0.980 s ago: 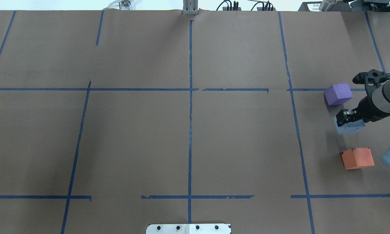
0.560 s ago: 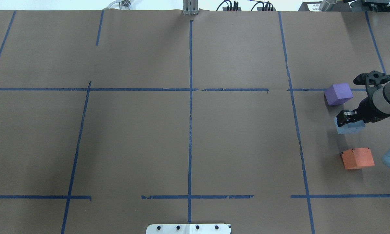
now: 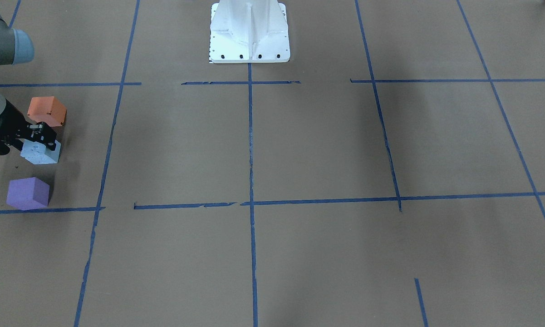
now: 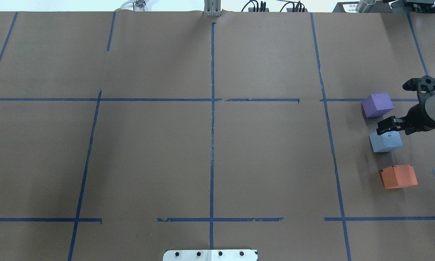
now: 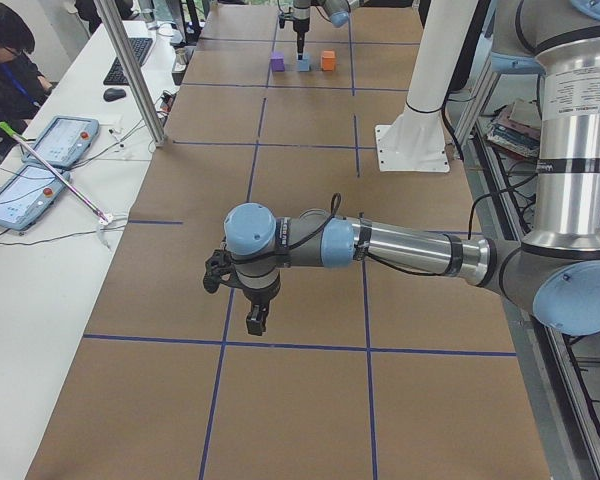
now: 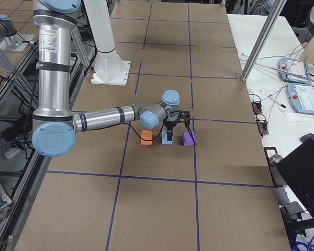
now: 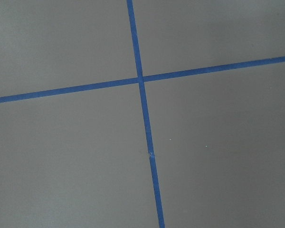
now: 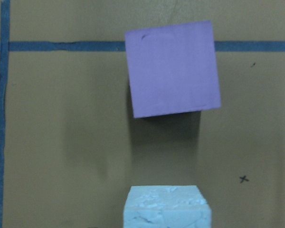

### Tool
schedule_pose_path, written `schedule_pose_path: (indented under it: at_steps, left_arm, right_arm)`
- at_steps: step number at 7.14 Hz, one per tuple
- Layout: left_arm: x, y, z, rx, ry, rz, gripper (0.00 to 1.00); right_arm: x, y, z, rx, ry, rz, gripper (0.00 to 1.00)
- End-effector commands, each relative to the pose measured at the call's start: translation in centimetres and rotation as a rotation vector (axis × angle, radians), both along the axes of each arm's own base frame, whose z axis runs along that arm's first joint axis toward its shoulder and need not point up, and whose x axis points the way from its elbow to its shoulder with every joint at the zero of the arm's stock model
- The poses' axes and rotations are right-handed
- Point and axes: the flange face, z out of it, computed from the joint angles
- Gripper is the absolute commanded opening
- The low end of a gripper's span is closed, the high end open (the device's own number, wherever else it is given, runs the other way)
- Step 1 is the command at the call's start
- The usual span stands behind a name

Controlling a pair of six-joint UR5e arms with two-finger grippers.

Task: Place blue block between orange and purple blocks
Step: 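Open the right gripper and lift it away from the cube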

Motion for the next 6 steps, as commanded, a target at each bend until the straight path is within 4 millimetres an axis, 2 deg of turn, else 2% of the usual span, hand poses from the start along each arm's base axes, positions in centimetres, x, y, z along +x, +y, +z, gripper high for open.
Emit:
schedule_pose_path:
  at_steps: [1, 2, 4, 5, 6]
  left_arm:
    - [0.0, 0.0, 0.0, 0.002, 0.0, 0.002, 1.0]
    - [0.0, 0.0, 0.0, 0.009, -0.003, 0.007, 1.0]
    - [-0.1, 0.2, 0.7, -0.01, -0.012, 0.004, 1.0]
    - [-0.1, 1.5, 2.4, -0.047, -0.013, 0.003, 1.0]
    - [0.0, 2.2, 3.5, -0.07, -0.011, 0.002, 1.0]
  right_arm:
    - [9.0, -1.5, 1.4, 0.054, -0.012, -0.05, 1.0]
    - [14.9, -1.3, 3.4, 0.091, 0.024, -0.091, 1.0]
    - [24.4, 0.3, 4.6, 0.099, 0.045, -0.156, 1.0]
    - [25.9, 1.2, 4.0, 0.077, 0.05, -0.176, 1.0]
    - [25.8, 2.0, 3.8, 0.065, 0.051, -0.167, 1.0]
